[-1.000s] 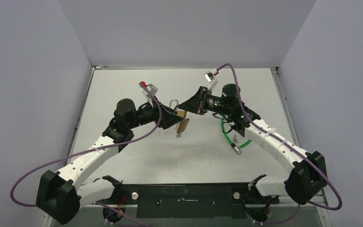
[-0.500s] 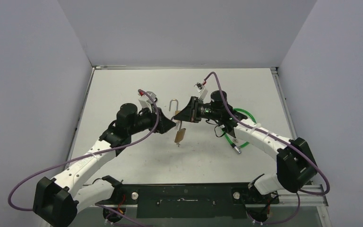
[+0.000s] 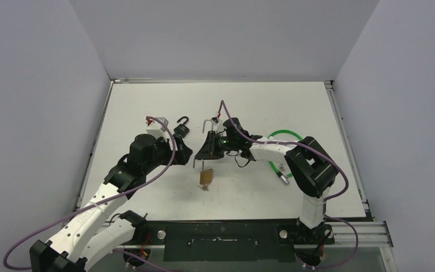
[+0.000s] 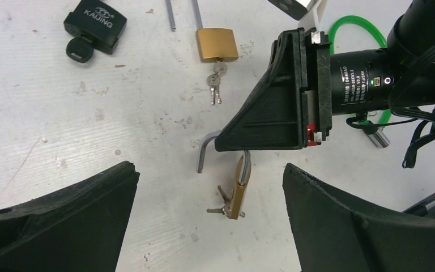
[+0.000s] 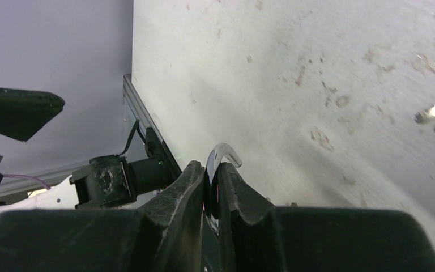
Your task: Unlock with the key
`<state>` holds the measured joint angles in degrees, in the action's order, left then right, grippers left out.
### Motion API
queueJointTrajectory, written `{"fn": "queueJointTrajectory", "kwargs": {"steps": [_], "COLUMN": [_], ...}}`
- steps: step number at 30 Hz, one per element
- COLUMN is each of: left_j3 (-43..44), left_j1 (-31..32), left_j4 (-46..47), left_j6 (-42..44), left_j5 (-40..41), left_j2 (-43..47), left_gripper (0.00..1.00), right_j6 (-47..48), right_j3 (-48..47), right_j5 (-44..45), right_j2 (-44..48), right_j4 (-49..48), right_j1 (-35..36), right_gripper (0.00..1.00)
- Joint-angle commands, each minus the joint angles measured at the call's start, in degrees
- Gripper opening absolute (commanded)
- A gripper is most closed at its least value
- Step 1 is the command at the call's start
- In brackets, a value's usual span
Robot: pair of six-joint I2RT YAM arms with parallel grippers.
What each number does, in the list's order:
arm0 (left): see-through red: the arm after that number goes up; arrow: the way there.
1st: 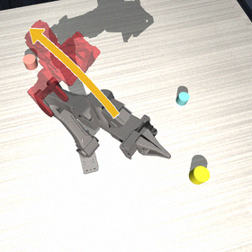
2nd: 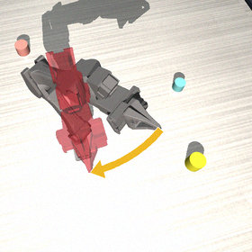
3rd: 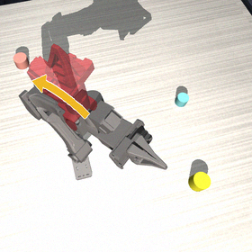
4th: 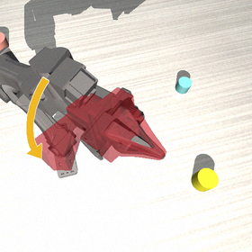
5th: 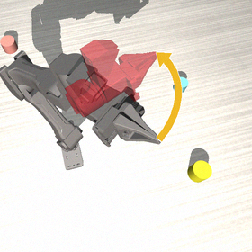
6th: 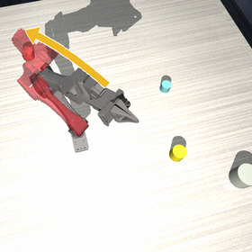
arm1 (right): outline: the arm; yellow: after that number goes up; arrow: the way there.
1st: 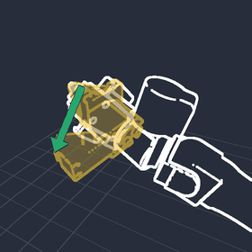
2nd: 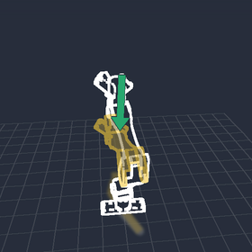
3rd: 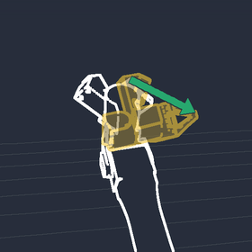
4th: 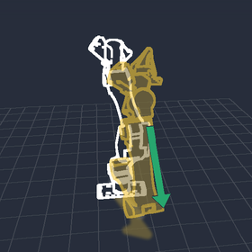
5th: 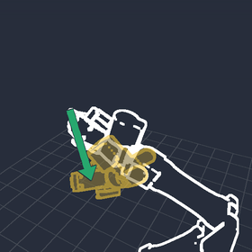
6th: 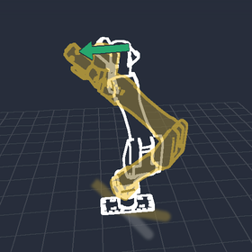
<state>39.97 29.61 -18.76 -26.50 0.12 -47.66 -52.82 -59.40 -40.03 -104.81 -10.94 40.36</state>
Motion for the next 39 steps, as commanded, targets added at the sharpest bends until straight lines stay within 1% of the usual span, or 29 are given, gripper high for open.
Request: {"fn": "queueJointTrajectory", "kwargs": {"steps": [1,5,10,13,16,18,20,22,23,25,27,29,32,36,39], "left_j3": [4.33,7.05,9.45,10.43,10.91,10.92,11.00,11.05,11.21,11.48,11.77,12.16,12.67,13.08,12.60], "left_j1": [-0.38,-0.51,-0.68,-0.77,-0.78,-0.78,-0.83,-0.86,-0.88,-0.91,-0.95,-0.95,-0.94,-1.04,-1.20], "left_j4": [-3.63,-6.95,-10.02,-11.20,-12.09,-12.38,-12.72,-13.01,-13.11,-13.33,-13.45,-13.33,-12.66,-10.78,-8.06], "left_j6": [1.04,1.81,0.74,-0.78,-2.05,-2.93,-3.24,-3.42,-3.46,-3.50,-3.47,-3.44,-3.57,-4.08,-4.42], "left_j5": [4.44,7.35,10.86,11.15,11.51,11.80,11.89,11.99,12.05,12.34,12.74,13.13,13.50,13.76,13.46], "left_j2": [0.38,-1.18,-1.96,-2.59,-2.58,-2.04,-1.58,-1.11,-0.92,-0.70,-0.59,-0.67,-1.05,-1.47,-1.45], "left_gripper": [0.97,0.97,0.97,0.97,0.97,0.97,0.97,0.97,0.97,0.97,0.97,0.97,0.98,0.97,0.98], "right_j6": [-4.60,-5.58,-9.20,-11.84,-12.92,-12.37,-10.99,-8.49,-7.10,-3.56,1.09,7.03,13.30,17.30,20.10], "right_j3": [-7.34,-13.64,-19.46,-22.29,-26.06,-28.46,-30.83,-32.81,-33.62,-34.90,-36.65,-39.89,-41.98,-38.19,-33.56], "right_j5": [-1.97,-2.15,-3.10,-3.80,-4.23,-3.98,-3.43,-2.41,-1.80,0.25,3.57,7.72,15.08,19.96,20.81], "right_j2": [-4.73,-11.85,-19.45,-23.55,-27.24,-28.79,-30.07,-30.60,-30.54,-29.77,-28.75,-28.11,-25.36,-19.14,-13.19], "right_j4": [-9.86,-10.61,-18.64,-23.40,-23.99,-22.25,-19.15,-15.50,-13.25,-8.30,-1.53,7.90,18.18,19.70,19.59], "right_j1": [2.05,3.53,4.90,5.61,6.35,6.99,7.26,7.36,7.35,7.29,7.39,7.52,7.63,6.66,5.33], "right_gripper": [0.00,0.00,0.00,0.00,0.02,0.05,0.13,0.24,0.31,0.48,0.61,0.67,0.75,0.81,0.84]}}
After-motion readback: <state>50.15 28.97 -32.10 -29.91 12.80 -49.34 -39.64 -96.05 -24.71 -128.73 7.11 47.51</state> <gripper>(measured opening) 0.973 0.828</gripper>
